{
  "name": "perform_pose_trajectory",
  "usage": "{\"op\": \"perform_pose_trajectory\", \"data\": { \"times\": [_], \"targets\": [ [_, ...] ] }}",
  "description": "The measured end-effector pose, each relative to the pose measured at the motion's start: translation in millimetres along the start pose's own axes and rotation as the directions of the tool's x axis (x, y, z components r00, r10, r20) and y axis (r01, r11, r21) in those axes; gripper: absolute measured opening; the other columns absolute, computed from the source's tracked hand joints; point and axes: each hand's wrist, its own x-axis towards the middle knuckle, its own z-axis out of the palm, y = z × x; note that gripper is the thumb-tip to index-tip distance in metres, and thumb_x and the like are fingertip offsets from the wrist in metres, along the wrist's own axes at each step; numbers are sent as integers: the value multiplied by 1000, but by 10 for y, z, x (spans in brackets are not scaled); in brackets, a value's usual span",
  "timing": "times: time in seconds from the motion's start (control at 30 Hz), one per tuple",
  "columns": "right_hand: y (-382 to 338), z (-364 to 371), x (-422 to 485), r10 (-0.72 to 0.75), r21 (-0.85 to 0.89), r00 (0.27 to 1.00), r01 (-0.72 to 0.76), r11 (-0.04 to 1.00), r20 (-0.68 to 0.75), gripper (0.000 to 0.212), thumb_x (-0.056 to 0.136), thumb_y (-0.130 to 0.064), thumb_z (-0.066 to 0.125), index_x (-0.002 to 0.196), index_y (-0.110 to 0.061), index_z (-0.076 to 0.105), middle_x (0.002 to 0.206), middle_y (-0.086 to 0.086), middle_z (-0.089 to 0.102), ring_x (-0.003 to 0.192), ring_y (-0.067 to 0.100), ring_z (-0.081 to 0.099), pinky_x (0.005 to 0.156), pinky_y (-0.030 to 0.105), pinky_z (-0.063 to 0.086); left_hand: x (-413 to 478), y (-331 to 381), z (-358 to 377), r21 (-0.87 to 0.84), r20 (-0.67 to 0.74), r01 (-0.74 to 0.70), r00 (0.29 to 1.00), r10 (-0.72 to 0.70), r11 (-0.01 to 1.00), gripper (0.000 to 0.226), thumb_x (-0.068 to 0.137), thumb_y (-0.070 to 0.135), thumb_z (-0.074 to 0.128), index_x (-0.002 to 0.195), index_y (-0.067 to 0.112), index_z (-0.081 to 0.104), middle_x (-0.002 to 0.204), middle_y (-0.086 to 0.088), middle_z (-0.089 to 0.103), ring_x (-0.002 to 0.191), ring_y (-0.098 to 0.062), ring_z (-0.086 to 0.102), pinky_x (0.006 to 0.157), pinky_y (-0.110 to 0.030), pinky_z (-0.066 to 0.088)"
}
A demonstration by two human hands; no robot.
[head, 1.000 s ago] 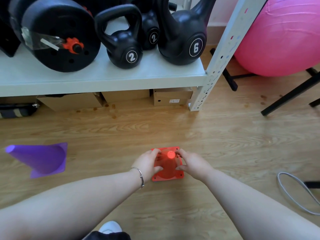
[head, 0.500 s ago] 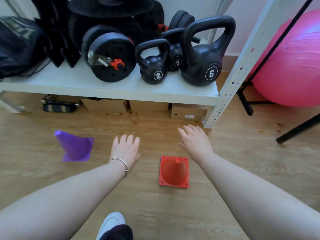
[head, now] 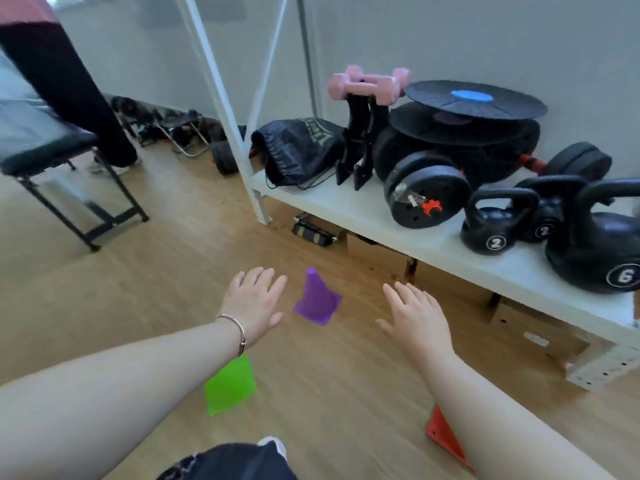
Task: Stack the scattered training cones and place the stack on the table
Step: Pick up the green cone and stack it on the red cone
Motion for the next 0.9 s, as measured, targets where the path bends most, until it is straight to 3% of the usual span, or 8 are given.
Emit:
{"op": "perform_pose_trajectory", "data": {
  "times": [0.13, 0.3, 0.5, 0.57, 0.7, 0.9],
  "targets": [
    [-605, 203, 316, -116, 38, 993, 114, 993, 30, 64, 81, -44, 65, 138, -20, 46, 136, 4, 56, 132, 25, 47, 107, 42, 39, -257, -619, 383, -1, 110, 149, 983, -148, 989, 77, 54, 48, 82, 122, 20, 58, 122, -11, 63, 113, -31, 58, 91, -50, 49],
    [-1254, 660, 622, -217, 29, 968, 215, 976, 130, 63, 69, -32, 75, 128, -18, 58, 121, 5, 66, 118, 27, 59, 95, 42, 50, -594, -1154, 908, -7, 194, 283, 941, -276, 959, 73, 76, 45, 65, 140, 22, 38, 142, -10, 43, 133, -30, 38, 107, -47, 33],
    [-1941, 1178, 760, -333, 69, 921, 325, 943, 204, 62, 53, -25, 78, 113, -16, 66, 103, 2, 70, 101, 25, 67, 82, 37, 56, -1060, -1604, 1460, -9, 305, 440, 856, -417, 898, 68, 78, 43, 65, 137, 20, 41, 138, -10, 47, 127, -30, 43, 97, -45, 40],
    [-2165, 1394, 782, -378, 117, 893, 360, 925, 242, 64, 54, -28, 77, 115, -16, 64, 106, 2, 69, 104, 26, 66, 85, 38, 55, -1203, -1677, 1655, -10, 356, 452, 835, -419, 892, 70, 78, 42, 64, 139, 21, 37, 140, -9, 43, 128, -30, 41, 96, -44, 40],
    [-2601, 1747, 791, -472, 158, 807, 445, 881, 355, 66, 72, -38, 69, 133, -20, 49, 131, 2, 59, 125, 26, 52, 99, 39, 42, -1432, -1636, 2036, -33, 438, 451, 808, -393, 892, 72, 80, 43, 62, 141, 23, 31, 143, -8, 39, 128, -29, 41, 95, -42, 39],
    [-2989, 2213, 777, -522, 197, 713, 491, 848, 468, 66, 77, -46, 67, 135, -26, 42, 134, -1, 53, 126, 24, 49, 96, 37, 40, -1479, -1384, 2415, -130, 492, 450, 803, -336, 884, 64, 83, 42, 58, 137, 20, 31, 140, -9, 39, 124, -30, 43, 95, -42, 38]
  ]
}}
